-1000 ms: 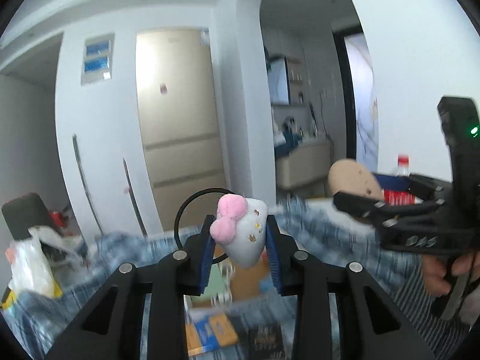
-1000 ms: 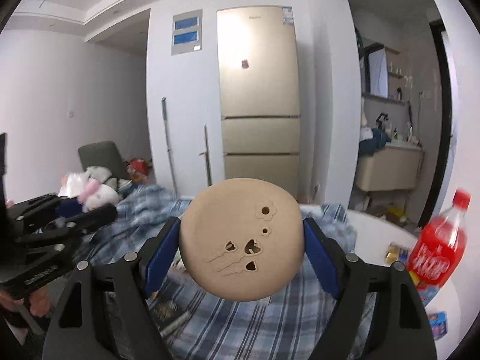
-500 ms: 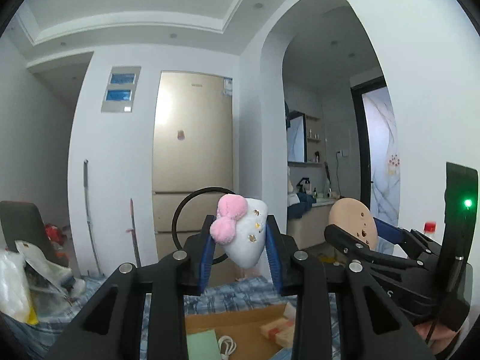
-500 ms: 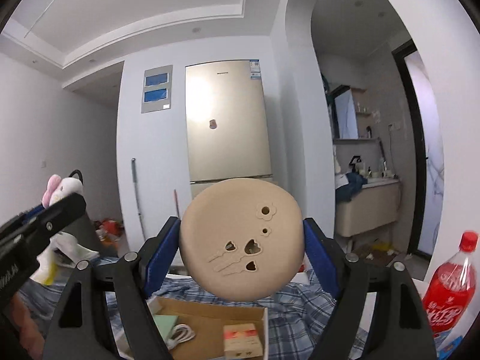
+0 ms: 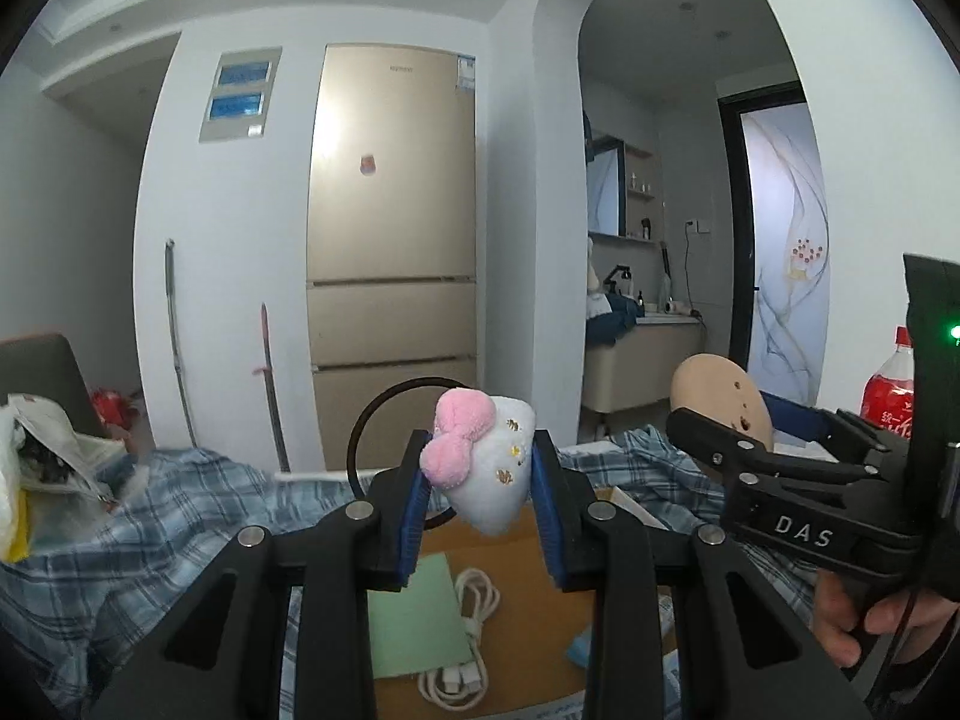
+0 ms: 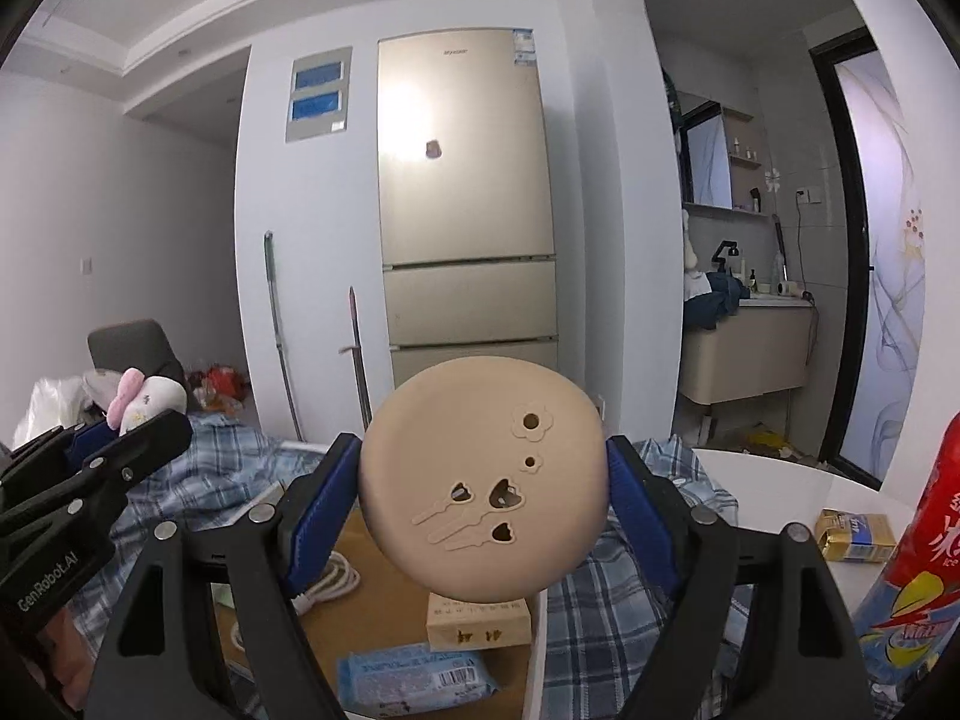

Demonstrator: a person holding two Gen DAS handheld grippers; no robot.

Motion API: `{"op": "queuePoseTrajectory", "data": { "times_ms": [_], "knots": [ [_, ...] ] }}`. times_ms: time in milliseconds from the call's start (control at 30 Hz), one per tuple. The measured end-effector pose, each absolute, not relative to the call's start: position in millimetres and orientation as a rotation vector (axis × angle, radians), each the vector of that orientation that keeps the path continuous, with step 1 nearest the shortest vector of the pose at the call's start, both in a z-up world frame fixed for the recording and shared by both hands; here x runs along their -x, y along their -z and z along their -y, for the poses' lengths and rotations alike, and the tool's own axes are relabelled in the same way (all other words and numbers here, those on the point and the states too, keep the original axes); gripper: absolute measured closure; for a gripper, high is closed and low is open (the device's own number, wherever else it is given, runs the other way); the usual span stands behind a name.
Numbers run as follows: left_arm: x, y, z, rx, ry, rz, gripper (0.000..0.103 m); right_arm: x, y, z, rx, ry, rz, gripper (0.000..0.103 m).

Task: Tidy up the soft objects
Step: 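Lift the wooden disc and plush toy and carry both over the box, then release the plush toy with the left tool while the right tool drops the disc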

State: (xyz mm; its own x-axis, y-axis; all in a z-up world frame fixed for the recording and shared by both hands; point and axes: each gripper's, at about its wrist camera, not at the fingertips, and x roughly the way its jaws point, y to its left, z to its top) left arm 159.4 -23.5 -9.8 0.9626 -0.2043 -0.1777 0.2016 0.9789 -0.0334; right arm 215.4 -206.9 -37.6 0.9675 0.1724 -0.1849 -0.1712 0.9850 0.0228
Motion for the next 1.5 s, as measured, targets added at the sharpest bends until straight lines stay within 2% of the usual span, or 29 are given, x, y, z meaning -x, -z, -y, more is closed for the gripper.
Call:
{"op": "queuePoseTrajectory", "data": {
  "times_ms": [267, 500, 933, 967, 1100, 1500],
  "knots": [
    [-180.1, 19.0, 7.9, 0.102, 0.177, -0.290, 0.069, -234.5, 46.2, 208.5, -0.017, -0.235, -0.302, 0.023],
    [-216.3, 47.1, 16.2, 0.066, 0.159, -0.548, 0.069, -240.5, 59.9, 196.5, 0.040, -0.274, -0.396, 0.023],
    [-215.9, 51.1, 18.1, 0.058, 0.146, -0.566, 0.069, -251.8, 71.6, 192.1, 0.068, -0.266, -0.504, 0.023],
    [-216.1, 50.8, 17.9, 0.058, 0.144, -0.566, 0.065, -252.6, 72.4, 191.4, 0.076, -0.253, -0.509, 0.023],
    [-212.1, 47.3, 15.7, 0.065, 0.130, -0.534, 0.031, -255.0, 74.1, 191.5, 0.070, -0.250, -0.524, 0.023],
    [-198.3, 31.5, 1.7, 0.111, 0.084, -0.424, 0.031, -252.5, 74.1, 174.3, 0.118, -0.328, -0.504, 0.023]
  ]
}}
